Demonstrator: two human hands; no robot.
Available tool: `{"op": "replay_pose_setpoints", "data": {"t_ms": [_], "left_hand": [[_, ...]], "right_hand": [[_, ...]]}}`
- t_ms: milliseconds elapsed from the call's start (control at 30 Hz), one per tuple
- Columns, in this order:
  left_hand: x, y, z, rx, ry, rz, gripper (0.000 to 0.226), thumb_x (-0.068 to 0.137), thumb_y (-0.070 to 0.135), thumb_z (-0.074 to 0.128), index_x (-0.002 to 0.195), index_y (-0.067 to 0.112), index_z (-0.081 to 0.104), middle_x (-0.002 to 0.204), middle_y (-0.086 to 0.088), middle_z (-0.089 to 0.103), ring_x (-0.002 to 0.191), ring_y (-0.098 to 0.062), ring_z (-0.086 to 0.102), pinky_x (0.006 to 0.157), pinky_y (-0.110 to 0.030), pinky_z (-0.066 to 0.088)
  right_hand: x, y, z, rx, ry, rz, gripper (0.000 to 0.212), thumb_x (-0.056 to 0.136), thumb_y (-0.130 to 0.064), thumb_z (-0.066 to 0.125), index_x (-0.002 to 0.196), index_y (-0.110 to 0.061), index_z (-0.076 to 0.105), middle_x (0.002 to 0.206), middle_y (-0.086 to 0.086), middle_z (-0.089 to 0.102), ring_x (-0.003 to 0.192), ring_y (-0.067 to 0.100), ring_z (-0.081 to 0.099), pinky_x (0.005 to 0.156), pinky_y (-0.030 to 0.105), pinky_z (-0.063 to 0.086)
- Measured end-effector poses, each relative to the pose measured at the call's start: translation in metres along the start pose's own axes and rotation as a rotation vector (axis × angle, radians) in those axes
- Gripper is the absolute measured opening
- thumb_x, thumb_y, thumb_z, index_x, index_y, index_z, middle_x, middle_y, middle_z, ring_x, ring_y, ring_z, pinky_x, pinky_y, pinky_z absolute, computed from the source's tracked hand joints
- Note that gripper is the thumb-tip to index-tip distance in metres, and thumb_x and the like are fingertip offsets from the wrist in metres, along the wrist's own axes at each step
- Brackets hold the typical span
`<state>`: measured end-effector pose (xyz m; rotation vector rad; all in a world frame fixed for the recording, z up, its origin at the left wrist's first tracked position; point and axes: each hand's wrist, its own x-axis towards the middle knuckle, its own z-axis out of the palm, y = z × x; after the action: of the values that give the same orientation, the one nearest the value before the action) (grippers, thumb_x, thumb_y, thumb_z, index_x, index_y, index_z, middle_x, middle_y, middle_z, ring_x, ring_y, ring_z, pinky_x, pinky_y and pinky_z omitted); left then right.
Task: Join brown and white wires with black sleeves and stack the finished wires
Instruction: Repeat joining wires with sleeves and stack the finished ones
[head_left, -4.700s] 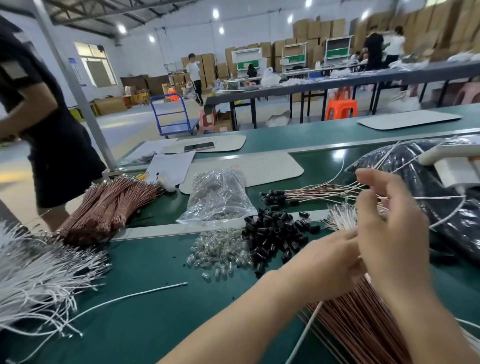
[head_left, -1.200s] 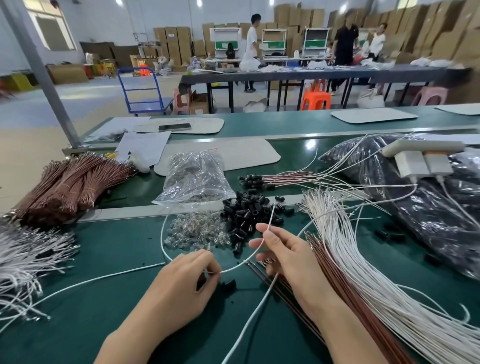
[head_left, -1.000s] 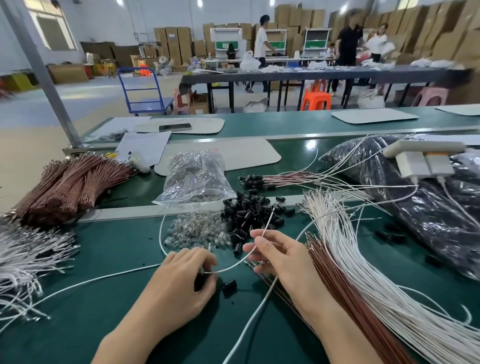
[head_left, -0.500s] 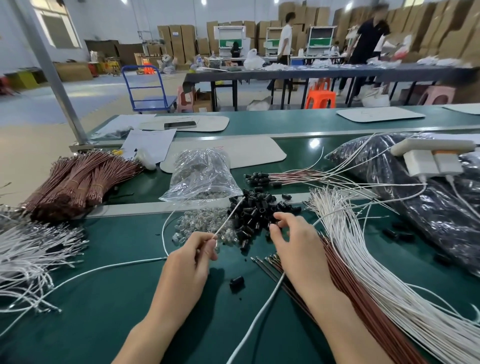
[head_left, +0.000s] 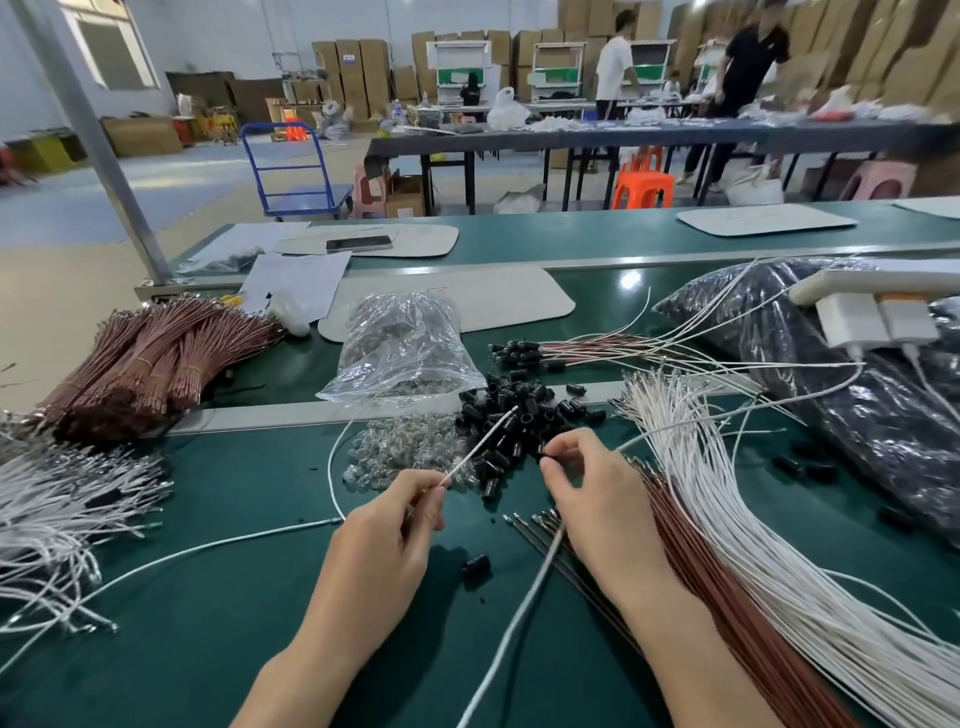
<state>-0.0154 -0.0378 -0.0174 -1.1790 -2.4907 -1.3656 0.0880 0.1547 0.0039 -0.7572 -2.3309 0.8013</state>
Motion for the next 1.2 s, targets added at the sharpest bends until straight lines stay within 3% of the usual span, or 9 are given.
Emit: {"op": "replay_pose_setpoints", "data": {"t_ms": [100,133,233,367,533,633,867,1200], "left_hand": [[-0.002,0.004,0.0,0.009,-0.005,0.018,0.02,0.096,0.056,0.042,0.105,0.046,0.057,0.081,0.021,0.066,0.065,0.001,0.062,0.057,-0.016,0.044],[-0.002,0.004,0.0,0.007,-0.006,0.026,0.021,0.096,0.056,0.043,0.106,0.046,0.058,0.08,0.02,0.066,0.066,-0.002,0.063,0.056,-0.018,0.046],[-0.003,0.007,0.0,0.019,-0.003,0.062,0.02,0.096,0.055,0.044,0.106,0.045,0.058,0.076,0.015,0.064,0.064,-0.014,0.061,0.059,-0.033,0.052],[-0.004,0.01,0.0,0.025,-0.003,0.087,0.018,0.097,0.053,0.046,0.108,0.045,0.058,0.077,0.017,0.063,0.06,-0.016,0.058,0.058,-0.033,0.051],[-0.005,0.01,0.0,0.019,-0.007,0.096,0.019,0.097,0.053,0.046,0.108,0.044,0.059,0.076,0.016,0.063,0.061,-0.017,0.06,0.058,-0.036,0.052],[-0.005,0.01,0.0,0.011,0.002,0.109,0.019,0.098,0.053,0.045,0.108,0.044,0.059,0.077,0.017,0.062,0.06,-0.016,0.059,0.058,-0.036,0.052],[-0.005,0.011,-0.001,-0.013,0.02,0.129,0.02,0.098,0.056,0.045,0.109,0.045,0.059,0.079,0.018,0.063,0.061,-0.017,0.059,0.058,-0.035,0.051],[-0.005,0.011,-0.002,0.001,0.01,0.142,0.018,0.098,0.054,0.046,0.107,0.047,0.059,0.077,0.017,0.062,0.057,-0.015,0.053,0.054,-0.029,0.048]], "right_hand": [[0.001,-0.002,-0.01,0.459,-0.012,0.135,0.01,0.095,-0.024,0.068,0.097,-0.033,0.063,0.092,-0.016,0.07,0.09,-0.007,0.065,0.074,0.009,0.051],[0.002,-0.004,-0.013,0.589,-0.014,0.169,0.011,0.095,-0.022,0.068,0.098,-0.031,0.065,0.096,-0.017,0.071,0.091,-0.003,0.068,0.077,0.014,0.054],[0.004,-0.007,-0.017,1.025,-0.003,0.297,0.013,0.094,-0.007,0.066,0.104,-0.014,0.07,0.101,0.004,0.073,0.092,0.02,0.074,0.078,0.026,0.06],[0.005,-0.008,-0.018,1.37,-0.072,0.431,0.02,0.09,-0.003,0.064,0.107,-0.006,0.074,0.098,0.011,0.072,0.09,0.023,0.073,0.074,0.023,0.059],[0.005,-0.006,-0.014,1.434,-0.114,0.428,0.026,0.082,-0.011,0.067,0.105,-0.013,0.079,0.1,0.009,0.073,0.09,0.017,0.071,0.078,0.02,0.057],[0.005,-0.006,-0.013,1.471,-0.125,0.408,0.03,0.079,-0.008,0.068,0.106,-0.014,0.079,0.096,0.004,0.075,0.088,0.015,0.071,0.077,0.019,0.057],[0.005,-0.005,-0.017,1.567,-0.163,0.431,0.046,0.079,-0.002,0.065,0.125,-0.008,0.066,0.119,0.01,0.073,0.101,0.013,0.07,0.085,0.02,0.057],[0.006,-0.003,-0.016,1.601,-0.161,0.458,0.049,0.079,0.002,0.065,0.126,-0.012,0.066,0.118,0.013,0.073,0.097,0.014,0.07,0.081,0.02,0.057]]}}
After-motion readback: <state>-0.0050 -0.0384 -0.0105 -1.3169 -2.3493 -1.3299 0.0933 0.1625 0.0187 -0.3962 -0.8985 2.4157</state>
